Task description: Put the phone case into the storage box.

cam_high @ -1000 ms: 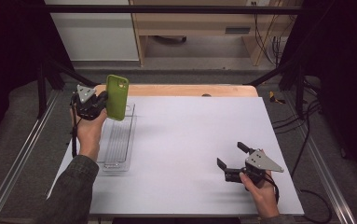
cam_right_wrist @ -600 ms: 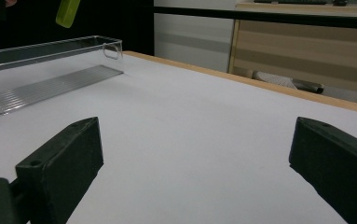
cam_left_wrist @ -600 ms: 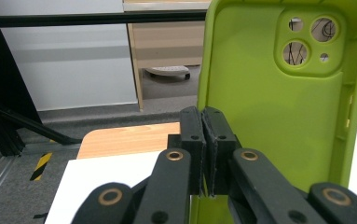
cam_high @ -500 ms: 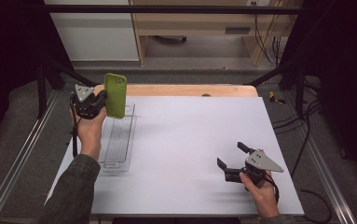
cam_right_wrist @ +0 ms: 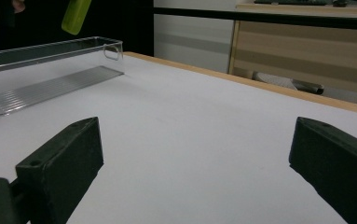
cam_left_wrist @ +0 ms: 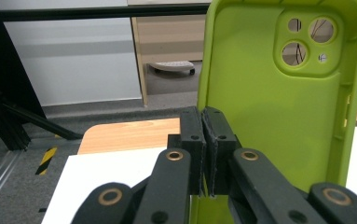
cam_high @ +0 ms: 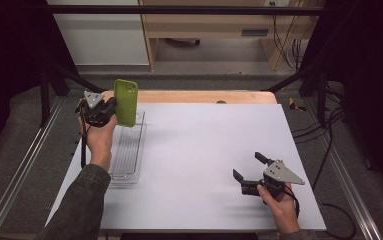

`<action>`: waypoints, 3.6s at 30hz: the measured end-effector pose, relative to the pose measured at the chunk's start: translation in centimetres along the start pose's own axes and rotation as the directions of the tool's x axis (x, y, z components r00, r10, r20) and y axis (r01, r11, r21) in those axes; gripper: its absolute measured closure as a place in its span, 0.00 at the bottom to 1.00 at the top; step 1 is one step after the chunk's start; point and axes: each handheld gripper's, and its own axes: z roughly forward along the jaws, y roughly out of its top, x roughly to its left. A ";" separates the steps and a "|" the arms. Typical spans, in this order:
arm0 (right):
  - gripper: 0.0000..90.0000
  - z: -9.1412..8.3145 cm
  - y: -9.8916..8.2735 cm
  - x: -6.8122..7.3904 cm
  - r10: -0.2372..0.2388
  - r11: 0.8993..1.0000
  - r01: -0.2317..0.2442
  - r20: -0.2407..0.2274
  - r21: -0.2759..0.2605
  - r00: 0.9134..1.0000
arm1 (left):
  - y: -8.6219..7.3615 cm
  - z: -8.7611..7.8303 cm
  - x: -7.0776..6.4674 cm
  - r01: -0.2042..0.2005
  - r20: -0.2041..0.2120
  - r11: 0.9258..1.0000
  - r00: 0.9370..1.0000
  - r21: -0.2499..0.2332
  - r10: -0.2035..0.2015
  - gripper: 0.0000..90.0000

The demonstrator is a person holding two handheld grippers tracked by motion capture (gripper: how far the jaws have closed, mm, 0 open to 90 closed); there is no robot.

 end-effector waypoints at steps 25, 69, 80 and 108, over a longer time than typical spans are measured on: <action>0.03 0.0 0.0 0.0 0.000 1.000 0.000 -0.004 -0.001 1.000 | -0.2 2.6 0.4 0.032 -0.020 0.999 0.999 0.043 -0.031 0.96; 0.03 -0.1 0.0 -0.1 0.002 1.000 -0.002 -0.001 -0.004 1.000 | -1.8 3.4 0.4 0.064 -0.040 0.995 0.997 0.071 -0.061 0.96; 0.03 -0.1 0.0 -0.1 0.002 1.000 -0.002 -0.002 -0.003 1.000 | -2.2 3.6 0.2 0.065 -0.042 0.994 0.997 0.088 -0.062 0.96; 0.03 -0.1 0.0 -0.1 0.001 1.000 -0.001 -0.003 -0.002 1.000 | -2.6 4.1 -0.5 0.091 -0.049 0.989 0.995 0.120 -0.085 0.96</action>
